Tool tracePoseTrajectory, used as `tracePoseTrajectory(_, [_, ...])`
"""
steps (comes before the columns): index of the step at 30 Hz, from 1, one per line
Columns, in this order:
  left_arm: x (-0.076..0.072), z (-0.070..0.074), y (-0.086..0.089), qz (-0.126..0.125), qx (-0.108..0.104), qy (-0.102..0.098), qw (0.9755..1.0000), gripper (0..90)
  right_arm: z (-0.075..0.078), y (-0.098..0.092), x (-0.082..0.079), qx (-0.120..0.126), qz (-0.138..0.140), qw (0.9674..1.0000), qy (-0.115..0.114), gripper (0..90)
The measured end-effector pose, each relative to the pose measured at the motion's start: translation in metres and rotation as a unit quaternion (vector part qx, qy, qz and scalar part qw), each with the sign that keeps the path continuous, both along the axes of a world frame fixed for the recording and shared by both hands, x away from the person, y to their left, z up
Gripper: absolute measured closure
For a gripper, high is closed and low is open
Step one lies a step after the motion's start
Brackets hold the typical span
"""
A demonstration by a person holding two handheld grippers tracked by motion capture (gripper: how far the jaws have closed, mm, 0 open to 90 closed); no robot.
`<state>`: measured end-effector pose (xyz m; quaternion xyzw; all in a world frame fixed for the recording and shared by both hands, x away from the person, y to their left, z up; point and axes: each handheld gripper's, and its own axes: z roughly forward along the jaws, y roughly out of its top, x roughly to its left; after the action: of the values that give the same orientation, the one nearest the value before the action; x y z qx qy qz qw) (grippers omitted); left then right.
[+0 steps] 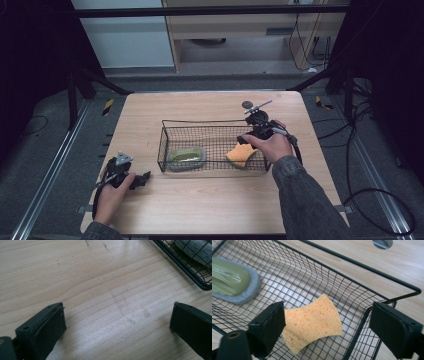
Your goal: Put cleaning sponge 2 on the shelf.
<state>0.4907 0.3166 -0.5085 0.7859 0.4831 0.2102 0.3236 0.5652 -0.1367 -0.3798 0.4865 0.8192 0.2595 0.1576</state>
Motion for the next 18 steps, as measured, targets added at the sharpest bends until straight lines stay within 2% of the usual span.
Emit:
tracePoseTrajectory(8, [0.0,0.0,0.0,0.0,0.0,0.0,1.0,0.0,0.005,-0.009,-0.003,0.019,-0.002,0.9995,-0.026,6.1])
tracePoseTrajectory(18, [0.0,0.0,0.0,0.0,0.001,-0.001,1.0,0.0,0.005,-0.033,-0.011,0.03,-0.019,0.9983,-0.047,7.8])
